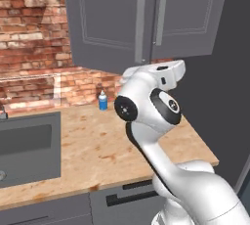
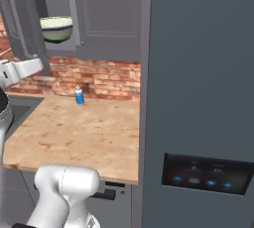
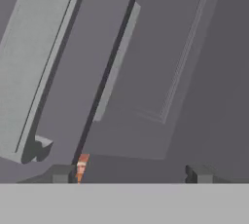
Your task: Pick the mug and place it in the sink. Pick the bowl and place it in the open cabinet and then close the cabinet.
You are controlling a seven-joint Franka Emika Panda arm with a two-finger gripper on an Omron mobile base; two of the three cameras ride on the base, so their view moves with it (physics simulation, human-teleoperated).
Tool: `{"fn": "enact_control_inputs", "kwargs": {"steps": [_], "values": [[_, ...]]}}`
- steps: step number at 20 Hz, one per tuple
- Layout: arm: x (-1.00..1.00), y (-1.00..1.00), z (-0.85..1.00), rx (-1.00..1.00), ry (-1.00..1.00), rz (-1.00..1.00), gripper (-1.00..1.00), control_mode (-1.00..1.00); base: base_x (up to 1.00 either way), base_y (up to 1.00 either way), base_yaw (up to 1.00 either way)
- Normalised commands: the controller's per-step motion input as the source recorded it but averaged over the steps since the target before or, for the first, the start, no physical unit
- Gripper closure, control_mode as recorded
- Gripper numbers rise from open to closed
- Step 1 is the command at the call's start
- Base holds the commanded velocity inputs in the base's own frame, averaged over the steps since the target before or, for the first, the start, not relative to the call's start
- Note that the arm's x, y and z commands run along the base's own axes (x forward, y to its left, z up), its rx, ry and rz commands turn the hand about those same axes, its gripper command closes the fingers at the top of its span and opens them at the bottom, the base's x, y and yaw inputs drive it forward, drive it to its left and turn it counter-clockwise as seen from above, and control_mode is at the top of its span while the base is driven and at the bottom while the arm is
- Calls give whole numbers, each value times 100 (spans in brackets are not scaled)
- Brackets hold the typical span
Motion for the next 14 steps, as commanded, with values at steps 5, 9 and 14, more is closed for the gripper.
{"fn": "enact_control_inputs", "kwargs": {"steps": [5,9,14], "values": [[55,-8,0,9,13,27,-100,-100,0,0,0],[62,0,-1,9,-3,28,-100,-100,0,0,0],[48,1,-7,3,-20,20,-100,-100,0,0,0]]}}
